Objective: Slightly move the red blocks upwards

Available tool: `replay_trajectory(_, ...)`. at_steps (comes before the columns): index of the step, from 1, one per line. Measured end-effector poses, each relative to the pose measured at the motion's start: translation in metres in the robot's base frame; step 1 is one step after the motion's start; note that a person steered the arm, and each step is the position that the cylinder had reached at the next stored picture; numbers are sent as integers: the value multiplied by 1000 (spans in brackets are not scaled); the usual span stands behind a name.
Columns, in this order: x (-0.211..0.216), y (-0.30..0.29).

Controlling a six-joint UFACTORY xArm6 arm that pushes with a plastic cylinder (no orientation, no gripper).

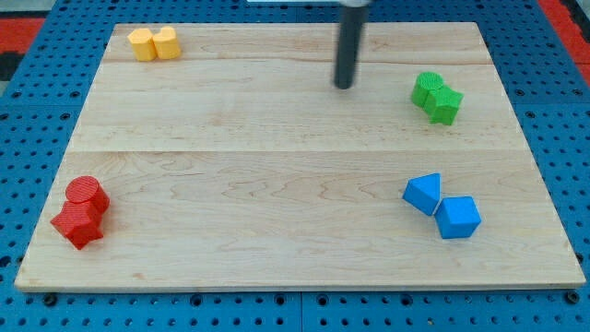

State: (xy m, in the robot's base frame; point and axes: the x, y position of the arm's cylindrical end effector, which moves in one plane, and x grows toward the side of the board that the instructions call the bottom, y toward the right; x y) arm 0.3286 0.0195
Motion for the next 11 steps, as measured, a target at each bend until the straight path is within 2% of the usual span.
replay_trajectory(2, 41, -235)
replay_trajectory(3, 47, -293)
replay_trajectory(4, 59, -299)
replay_trajectory(7, 152, -313)
replay_trajectory(9, 192, -324)
replay_trajectory(10, 248, -324)
replay_trajectory(11, 285, -319)
